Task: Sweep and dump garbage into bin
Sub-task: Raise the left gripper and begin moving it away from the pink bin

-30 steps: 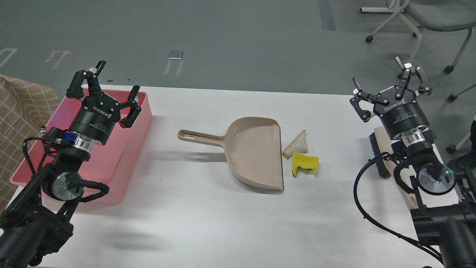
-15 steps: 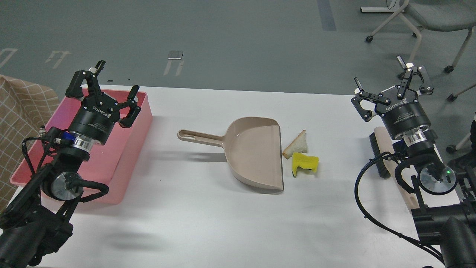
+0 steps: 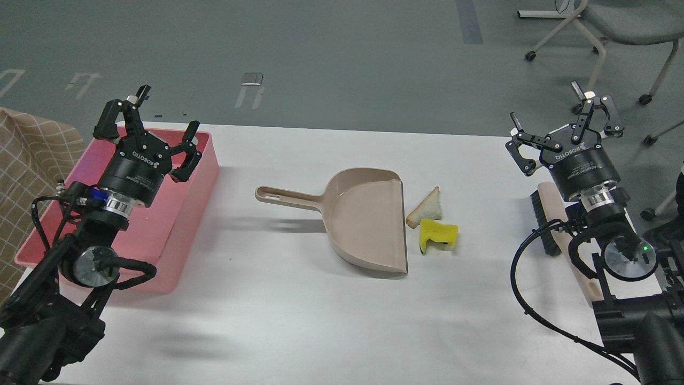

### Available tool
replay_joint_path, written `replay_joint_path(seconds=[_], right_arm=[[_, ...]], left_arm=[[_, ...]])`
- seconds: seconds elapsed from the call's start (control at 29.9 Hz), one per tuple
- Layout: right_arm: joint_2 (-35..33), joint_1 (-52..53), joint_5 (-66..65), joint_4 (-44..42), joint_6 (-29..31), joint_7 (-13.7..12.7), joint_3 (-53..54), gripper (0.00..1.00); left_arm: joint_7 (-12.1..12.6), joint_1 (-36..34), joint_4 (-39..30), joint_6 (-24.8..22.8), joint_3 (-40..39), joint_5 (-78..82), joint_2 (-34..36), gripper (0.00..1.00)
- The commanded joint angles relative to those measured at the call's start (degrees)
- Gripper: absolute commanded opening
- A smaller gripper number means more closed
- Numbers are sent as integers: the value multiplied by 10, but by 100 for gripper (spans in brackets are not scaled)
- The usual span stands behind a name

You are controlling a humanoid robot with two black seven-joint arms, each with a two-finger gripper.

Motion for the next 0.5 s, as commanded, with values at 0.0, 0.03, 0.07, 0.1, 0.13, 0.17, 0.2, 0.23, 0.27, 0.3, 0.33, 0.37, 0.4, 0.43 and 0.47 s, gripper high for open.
replay_joint_path(seconds=[0.0,0.03,0.07,0.1,0.13,0.17,0.2,0.23,0.27,0.3,0.33,0.37,0.4,0.43,0.47], right_arm=[[0,0,0,1,0,0,-1,100],[0,0,0,1,0,0,-1,100],[0,0,0,2,0,0,-1,100],[0,0,1,3,0,0,-1,100],[0,0,1,3,0,-1,-1,100],[0,1,1,3,0,-1,-1,100],[0,1,1,3,0,-1,-1,100],[0,1,1,3,0,-1,-1,100],[0,1,1,3,0,-1,-1,100],[0,1,0,3,0,-1,-1,100],[0,1,0,3,0,-2,-1,100],[0,1,1,4,0,-2,-1,100],[0,1,0,4,0,-3,-1,100],[0,1,1,4,0,-3,-1,100],[0,1,0,4,0,-3,-1,100]], left_arm=[[-1,1,0,0,0,-1,1,98],[-1,1,0,0,0,0,0,98],[-1,0,0,0,0,-1,0,98],[-1,0,0,0,0,-1,0,98],[-1,0,0,0,0,0,0,98],[0,0,0,0,-1,-1,0,98],[0,-1,0,0,-1,-1,0,98],[0,-1,-1,0,-1,-1,1,98],[0,-1,-2,0,-1,-1,0,98],[0,-1,-3,0,-1,-1,1,98],[0,-1,-3,0,-1,-1,1,98],[0,-1,-3,0,-1,-1,1,98],[0,-1,-3,0,-1,-1,1,98],[0,-2,-3,0,-2,-1,1,98],[-1,-2,-3,0,-2,-1,1,98]])
